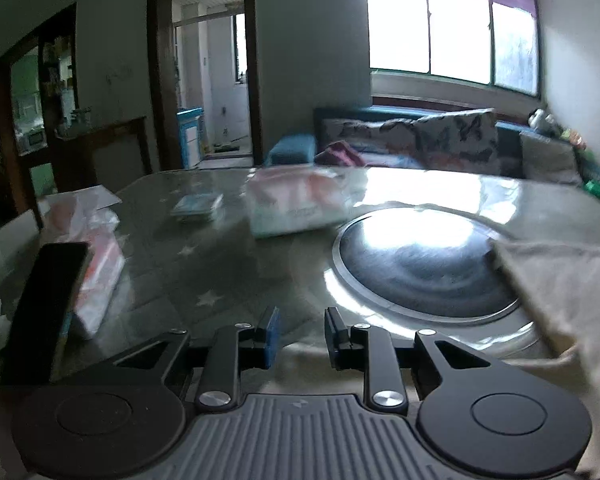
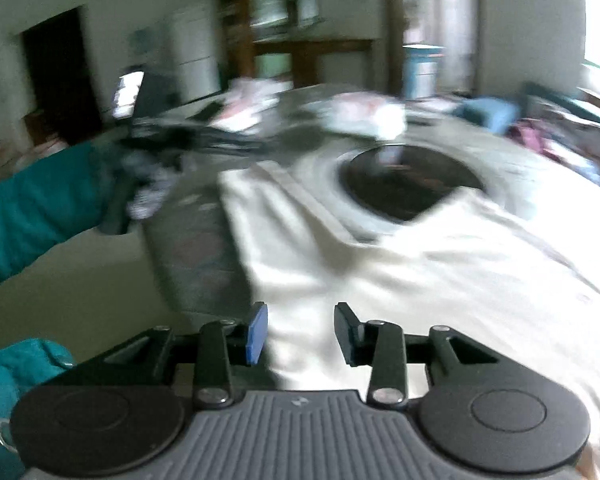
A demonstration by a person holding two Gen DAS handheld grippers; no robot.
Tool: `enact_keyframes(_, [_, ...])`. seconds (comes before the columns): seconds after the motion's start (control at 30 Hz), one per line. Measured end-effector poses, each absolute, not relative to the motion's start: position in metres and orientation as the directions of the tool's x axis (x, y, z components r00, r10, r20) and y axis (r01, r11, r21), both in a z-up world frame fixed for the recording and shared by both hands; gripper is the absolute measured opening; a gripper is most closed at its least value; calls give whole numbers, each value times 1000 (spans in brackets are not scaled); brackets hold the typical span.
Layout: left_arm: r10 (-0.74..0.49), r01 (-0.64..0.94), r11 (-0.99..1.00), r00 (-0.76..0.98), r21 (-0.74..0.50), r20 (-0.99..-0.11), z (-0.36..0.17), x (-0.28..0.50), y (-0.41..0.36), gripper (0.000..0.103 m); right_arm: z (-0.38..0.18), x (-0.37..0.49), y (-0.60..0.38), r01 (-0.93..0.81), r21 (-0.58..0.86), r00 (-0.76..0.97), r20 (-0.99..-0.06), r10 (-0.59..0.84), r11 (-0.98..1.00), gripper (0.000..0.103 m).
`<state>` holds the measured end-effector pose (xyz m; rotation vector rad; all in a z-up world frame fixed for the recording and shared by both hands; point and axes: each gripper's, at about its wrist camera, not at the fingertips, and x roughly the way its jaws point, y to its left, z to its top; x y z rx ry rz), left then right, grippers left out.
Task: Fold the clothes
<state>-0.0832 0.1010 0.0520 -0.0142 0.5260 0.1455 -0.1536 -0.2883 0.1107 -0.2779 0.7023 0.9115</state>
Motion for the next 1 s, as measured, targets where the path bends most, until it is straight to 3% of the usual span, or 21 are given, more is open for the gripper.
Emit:
enact_keyframes(0.3, [-112, 98, 994, 865, -55, -489, 67, -79, 22, 29, 103, -144, -428, -348, 14, 718, -639, 276, 937, 37])
enact_keyframes(0.6, [-370, 377, 921, 768, -98, -523, 63, -72, -74, 29, 82, -143, -554, 104, 58, 792, -608, -48, 993, 37])
enact_keyframes(0.77, [-487, 519, 848, 683, -108, -545, 56, -76, -130, 29, 65, -133, -591, 182, 124, 780, -622, -67, 975, 37])
enact_keyframes(1.0, [-591, 659, 743, 561, -120, -579, 42, -89, -193, 30, 61, -127, -602, 158, 181, 771, -636, -7, 971, 34])
